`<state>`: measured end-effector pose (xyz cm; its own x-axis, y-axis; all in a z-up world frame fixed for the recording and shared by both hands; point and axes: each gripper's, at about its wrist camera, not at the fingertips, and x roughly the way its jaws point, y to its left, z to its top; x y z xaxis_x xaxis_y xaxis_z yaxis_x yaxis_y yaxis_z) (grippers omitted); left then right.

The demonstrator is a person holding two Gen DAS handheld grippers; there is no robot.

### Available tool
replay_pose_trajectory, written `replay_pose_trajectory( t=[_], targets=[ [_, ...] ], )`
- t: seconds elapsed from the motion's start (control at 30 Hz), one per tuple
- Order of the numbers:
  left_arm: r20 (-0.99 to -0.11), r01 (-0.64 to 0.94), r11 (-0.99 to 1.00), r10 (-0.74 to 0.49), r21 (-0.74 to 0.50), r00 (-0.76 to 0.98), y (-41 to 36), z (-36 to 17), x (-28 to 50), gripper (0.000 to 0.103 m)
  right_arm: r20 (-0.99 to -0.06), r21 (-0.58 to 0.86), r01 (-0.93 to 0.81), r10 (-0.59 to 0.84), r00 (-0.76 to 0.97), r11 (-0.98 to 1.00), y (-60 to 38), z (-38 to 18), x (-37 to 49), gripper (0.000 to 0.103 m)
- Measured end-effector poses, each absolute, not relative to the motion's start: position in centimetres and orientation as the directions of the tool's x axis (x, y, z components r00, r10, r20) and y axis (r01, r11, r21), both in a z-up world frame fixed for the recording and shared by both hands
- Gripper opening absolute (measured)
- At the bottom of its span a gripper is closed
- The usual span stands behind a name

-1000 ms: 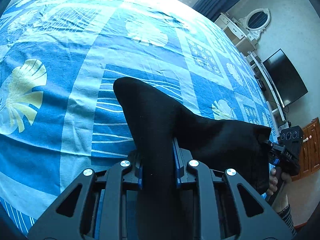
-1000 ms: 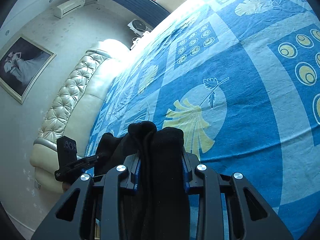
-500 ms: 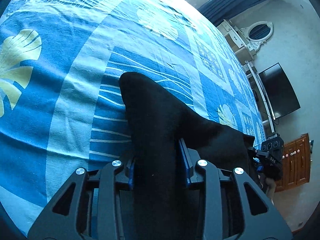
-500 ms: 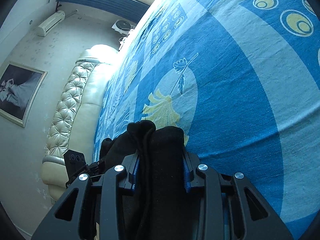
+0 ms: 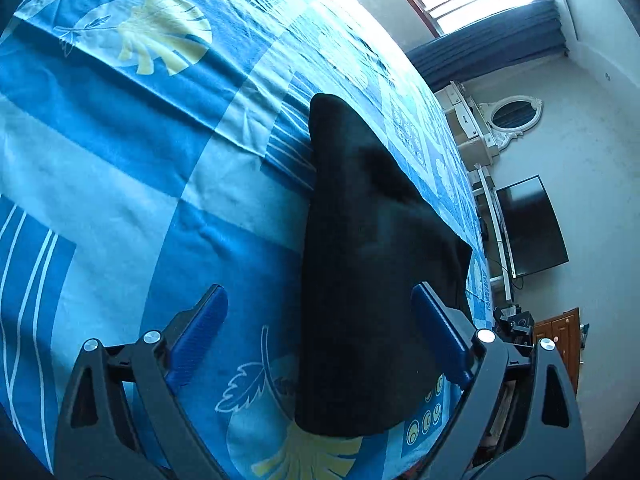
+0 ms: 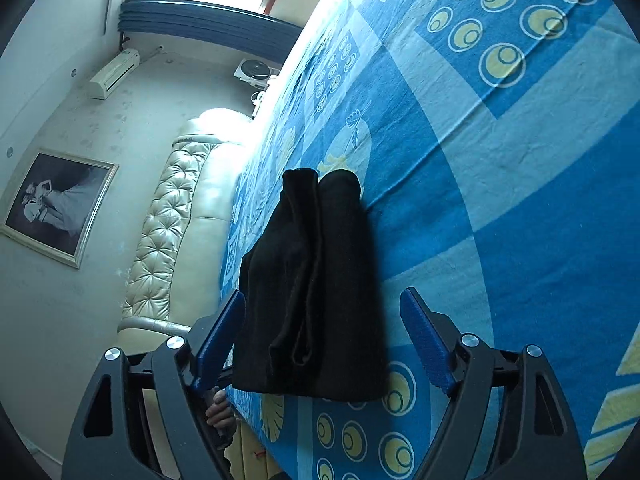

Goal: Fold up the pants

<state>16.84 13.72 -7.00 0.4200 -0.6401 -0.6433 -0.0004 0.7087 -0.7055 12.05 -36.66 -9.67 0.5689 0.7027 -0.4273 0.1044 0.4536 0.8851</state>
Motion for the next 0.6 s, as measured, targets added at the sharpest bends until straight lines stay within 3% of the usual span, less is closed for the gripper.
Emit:
replay_pose_trajectory(
  t=[0.33,0.6],
  targets=[
    [-0.611,-0.022,0.674,-0.654,-0.738,0.446,14.5,-8.0,9.7,0.093,-0.411,0.896,0.112,0.706,0.577,0.429,-35.2,-10.0,7.1,0.079],
    [-0.599,-0.020,0.656,-0.674,-0.754,0.432,13.0,-8.2,9.8,0.093,-0.398,0.903,0.122,0.694,0.600,0.412,-34.5,-10.9,6.6,0.079]
  ],
)
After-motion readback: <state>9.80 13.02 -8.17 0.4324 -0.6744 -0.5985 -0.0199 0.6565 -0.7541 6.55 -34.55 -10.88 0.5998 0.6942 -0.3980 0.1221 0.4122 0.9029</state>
